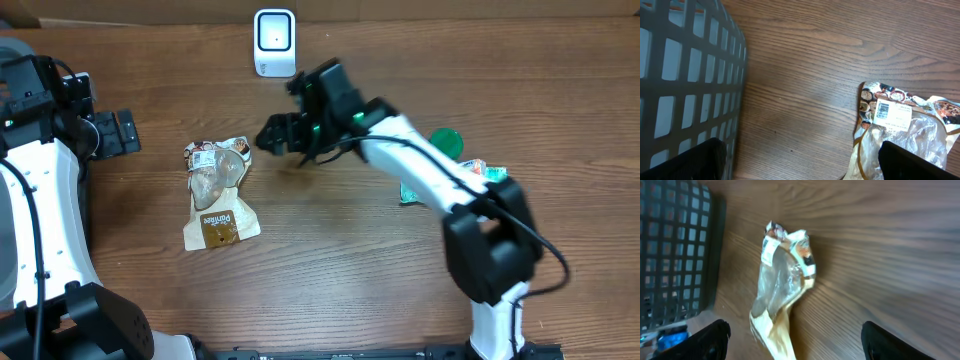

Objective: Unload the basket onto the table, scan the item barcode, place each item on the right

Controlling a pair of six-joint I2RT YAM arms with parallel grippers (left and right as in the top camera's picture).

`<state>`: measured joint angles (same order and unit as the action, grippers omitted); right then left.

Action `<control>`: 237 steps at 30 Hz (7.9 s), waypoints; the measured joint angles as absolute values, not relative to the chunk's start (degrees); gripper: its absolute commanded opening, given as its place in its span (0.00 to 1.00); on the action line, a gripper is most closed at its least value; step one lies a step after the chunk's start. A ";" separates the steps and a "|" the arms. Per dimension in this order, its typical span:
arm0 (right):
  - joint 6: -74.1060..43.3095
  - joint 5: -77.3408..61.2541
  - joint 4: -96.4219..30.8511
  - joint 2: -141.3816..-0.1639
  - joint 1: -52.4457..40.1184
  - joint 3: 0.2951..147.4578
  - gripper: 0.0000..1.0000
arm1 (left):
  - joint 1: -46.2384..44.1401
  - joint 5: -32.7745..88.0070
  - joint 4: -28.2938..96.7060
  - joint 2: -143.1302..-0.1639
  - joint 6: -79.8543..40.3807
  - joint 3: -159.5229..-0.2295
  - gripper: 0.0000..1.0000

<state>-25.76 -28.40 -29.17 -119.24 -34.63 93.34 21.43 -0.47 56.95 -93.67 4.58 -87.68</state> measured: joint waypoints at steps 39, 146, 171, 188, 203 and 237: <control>-29.65 -32.75 -27.68 -129.82 -40.47 93.67 0.04 | 21.43 -0.47 56.97 -93.67 4.58 -87.68 1.00; 42.24 29.95 -20.16 -136.20 -33.01 128.11 0.04 | 21.43 -0.47 56.95 -93.67 4.58 -87.66 0.99; 59.75 35.38 -7.49 -145.84 -33.06 128.11 0.04 | 21.43 -0.47 56.97 -93.67 4.58 -87.66 0.99; 19.64 16.97 -43.62 -121.38 -31.77 127.85 0.04 | 21.43 -0.47 56.95 -93.67 4.58 -87.66 1.00; -4.78 -7.11 -87.66 -102.52 -20.25 128.01 0.04 | 21.43 -0.47 56.97 -93.67 4.58 -87.66 0.99; -3.20 -2.68 -60.29 -104.22 -17.61 82.98 0.41 | 21.43 -0.47 56.95 -93.67 4.58 -87.66 1.00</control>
<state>-3.20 -2.68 -60.29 -104.22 -17.61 82.98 21.43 -0.47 56.95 -93.67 4.58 -87.66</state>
